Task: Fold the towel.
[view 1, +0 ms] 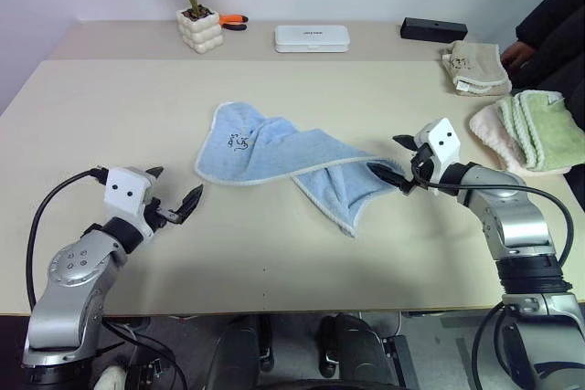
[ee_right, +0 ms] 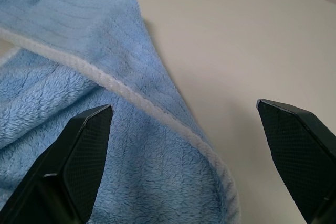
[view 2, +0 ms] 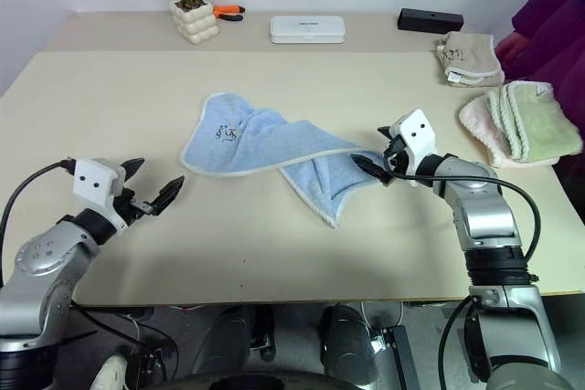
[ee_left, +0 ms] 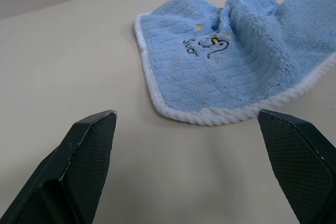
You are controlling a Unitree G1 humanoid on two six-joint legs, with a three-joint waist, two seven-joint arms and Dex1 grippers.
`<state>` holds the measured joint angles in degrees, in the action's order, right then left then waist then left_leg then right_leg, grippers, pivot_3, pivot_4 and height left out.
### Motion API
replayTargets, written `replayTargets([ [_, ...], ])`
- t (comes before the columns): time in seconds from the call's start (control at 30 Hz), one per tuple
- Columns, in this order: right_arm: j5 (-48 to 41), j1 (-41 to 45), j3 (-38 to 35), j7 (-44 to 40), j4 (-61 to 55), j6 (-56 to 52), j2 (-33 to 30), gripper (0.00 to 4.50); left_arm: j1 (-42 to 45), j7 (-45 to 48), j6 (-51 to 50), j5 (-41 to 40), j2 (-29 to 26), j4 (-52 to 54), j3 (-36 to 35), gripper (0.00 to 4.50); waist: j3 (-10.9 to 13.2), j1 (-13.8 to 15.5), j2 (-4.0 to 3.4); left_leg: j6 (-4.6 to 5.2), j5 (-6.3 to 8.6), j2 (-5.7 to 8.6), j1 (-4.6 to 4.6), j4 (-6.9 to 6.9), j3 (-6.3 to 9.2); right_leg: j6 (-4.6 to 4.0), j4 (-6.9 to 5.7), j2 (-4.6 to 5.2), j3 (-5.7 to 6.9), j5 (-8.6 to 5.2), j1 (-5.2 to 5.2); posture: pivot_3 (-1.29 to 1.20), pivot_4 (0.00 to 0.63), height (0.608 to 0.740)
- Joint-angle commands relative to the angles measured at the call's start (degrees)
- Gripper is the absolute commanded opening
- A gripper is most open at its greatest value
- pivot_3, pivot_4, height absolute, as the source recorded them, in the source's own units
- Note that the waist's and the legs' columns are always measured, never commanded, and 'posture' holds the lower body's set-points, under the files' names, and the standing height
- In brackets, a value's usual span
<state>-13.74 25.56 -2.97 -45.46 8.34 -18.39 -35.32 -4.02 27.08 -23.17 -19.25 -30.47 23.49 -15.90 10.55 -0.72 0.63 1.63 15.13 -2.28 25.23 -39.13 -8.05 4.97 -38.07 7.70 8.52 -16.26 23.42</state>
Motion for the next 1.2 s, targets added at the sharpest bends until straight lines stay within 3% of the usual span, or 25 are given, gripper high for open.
replayTargets([
  [0.03, 0.1, 0.6, -1.1, 0.0, -1.3, 0.9, -1.0, 4.50, 0.5, 0.0, 1.7, 0.4, 0.2, 0.6, 0.0, 4.39, 0.0, 0.0, 0.00, 0.00, 0.00, 0.00, 0.00, 0.00, 0.00, 0.00, 0.00, 0.00, 0.00, 0.00, 0.00, 0.00, 0.150, 0.740],
  [0.47, 1.0, 2.3, -0.1, 1.9, -1.5, 0.5, 0.8, 4.50, 2.4, 1.5, 2.3, 0.1, -0.1, -0.5, 0.8, 4.39, 0.0, 0.0, 0.00, -0.01, -0.01, 0.00, 0.00, 0.00, 0.00, 0.00, 0.00, 0.00, 0.00, 0.00, 0.00, 0.00, 0.150, 0.740],
  [0.77, -0.6, 0.6, -0.4, 3.4, -6.5, -3.7, 2.7, 4.50, 5.3, 11.1, 7.2, 6.1, -7.6, -4.1, 9.9, 4.39, 0.0, 0.1, -0.04, -0.03, -0.02, -0.02, 0.00, 0.00, -0.02, 0.00, 0.00, -0.03, 0.00, 0.00, 0.01, 0.00, 0.150, 0.740],
  [1.0, -0.8, -2.9, -1.0, 6.1, -12.3, -6.0, 3.2, 4.50, 16.4, 15.0, 15.2, 15.4, -10.1, -18.8, 18.7, 4.39, 0.1, -0.1, -0.12, -0.03, -0.02, -0.02, 0.01, 0.01, -0.04, 0.00, 0.00, -0.03, 0.01, 0.01, 0.03, 0.00, 0.150, 0.740],
  [1.2, -0.5, -2.5, -1.7, 8.7, -13.8, -6.7, 3.4, 4.50, 26.2, 14.1, 20.7, 19.6, -8.8, -35.5, 20.6, 4.39, 0.0, 0.0, -0.15, -0.12, -0.08, -0.06, -0.01, 0.00, -0.05, -0.05, -0.05, -0.10, 0.01, 0.04, 0.04, 0.00, 0.150, 0.740],
])
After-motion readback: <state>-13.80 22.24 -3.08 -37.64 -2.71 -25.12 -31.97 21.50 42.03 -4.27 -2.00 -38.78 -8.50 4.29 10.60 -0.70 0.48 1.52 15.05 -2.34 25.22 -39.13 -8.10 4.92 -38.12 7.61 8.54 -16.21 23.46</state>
